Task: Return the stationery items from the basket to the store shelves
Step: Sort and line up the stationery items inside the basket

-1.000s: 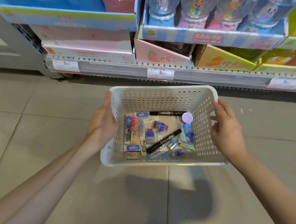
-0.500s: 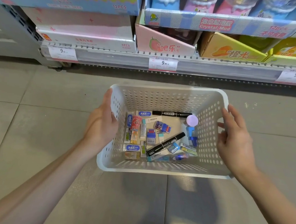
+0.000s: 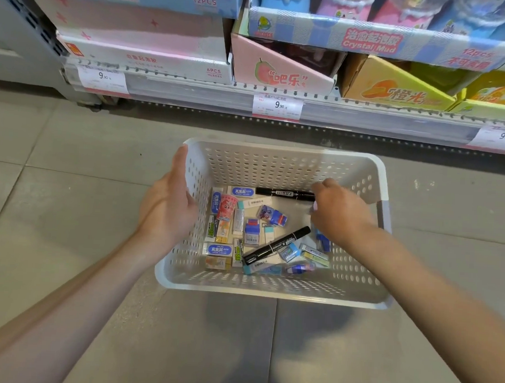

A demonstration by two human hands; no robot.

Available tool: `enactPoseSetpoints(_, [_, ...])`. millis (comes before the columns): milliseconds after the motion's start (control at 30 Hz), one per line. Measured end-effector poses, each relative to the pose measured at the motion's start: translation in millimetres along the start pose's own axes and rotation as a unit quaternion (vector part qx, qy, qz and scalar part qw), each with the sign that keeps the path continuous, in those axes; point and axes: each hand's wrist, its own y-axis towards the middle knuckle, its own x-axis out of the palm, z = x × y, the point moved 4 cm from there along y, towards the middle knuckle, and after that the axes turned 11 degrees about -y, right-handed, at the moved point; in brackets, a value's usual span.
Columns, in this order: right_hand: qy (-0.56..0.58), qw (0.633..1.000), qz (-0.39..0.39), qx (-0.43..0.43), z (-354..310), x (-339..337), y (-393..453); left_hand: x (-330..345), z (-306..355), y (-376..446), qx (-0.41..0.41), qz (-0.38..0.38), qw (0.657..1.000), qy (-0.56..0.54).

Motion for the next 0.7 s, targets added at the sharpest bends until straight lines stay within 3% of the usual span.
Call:
enactPoseSetpoints(167, [-0.103,0.990,-0.094,0.003,-2.8,25.1,24.2,1.7,-2.5,0.8,0.006,0.000,1.000,0.005])
enactPoseSetpoints(467, [-0.113,0.990,-0.087,-0.020,-2.3,11.0,17.9,2.1,-4.2,2.9,-0.001,0.006,1.000,0.021])
enactPoseSetpoints(700, [-0.072,0.934,-0.329,-0.120,-12.1,27.5,-8.5,2.8,-6.3,3.5,0.003,0.008,1.000,0.022])
